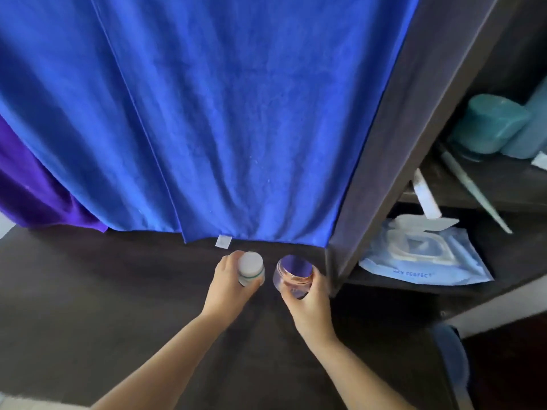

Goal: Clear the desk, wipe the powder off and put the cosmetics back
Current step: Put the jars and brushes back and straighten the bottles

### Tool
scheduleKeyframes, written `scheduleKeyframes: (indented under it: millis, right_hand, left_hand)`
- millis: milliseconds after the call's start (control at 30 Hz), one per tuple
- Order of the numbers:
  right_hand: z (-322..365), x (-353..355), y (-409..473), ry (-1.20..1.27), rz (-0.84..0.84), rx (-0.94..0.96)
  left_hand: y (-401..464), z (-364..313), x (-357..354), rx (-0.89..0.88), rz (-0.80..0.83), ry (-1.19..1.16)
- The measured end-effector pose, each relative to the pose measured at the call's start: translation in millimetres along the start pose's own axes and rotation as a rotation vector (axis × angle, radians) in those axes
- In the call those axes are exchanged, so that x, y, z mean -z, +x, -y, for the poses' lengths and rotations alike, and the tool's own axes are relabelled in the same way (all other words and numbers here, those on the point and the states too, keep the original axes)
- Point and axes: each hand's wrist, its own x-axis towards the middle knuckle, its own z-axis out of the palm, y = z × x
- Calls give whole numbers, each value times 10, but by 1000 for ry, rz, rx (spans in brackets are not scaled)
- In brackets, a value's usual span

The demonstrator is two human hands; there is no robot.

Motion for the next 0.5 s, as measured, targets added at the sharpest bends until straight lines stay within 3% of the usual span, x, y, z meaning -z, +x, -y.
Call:
scheduleKeyframes:
  millis: [133, 233, 367, 500]
  right_hand:
    - [-159, -388, 268, -136, -170, -45]
    - [-289, -457, 349, -224, -209, -31]
    - [-338, -420, 334, -338, -171, -1]
    - [-242, -332, 355, -297, -87, -42]
  left_hand:
    - [400, 330, -220, -29, 91, 61]
    - [519, 475, -367, -62, 134, 88]
    - [535, 547, -407, -98, 145, 109]
    - [505, 445, -341, -78, 181, 139]
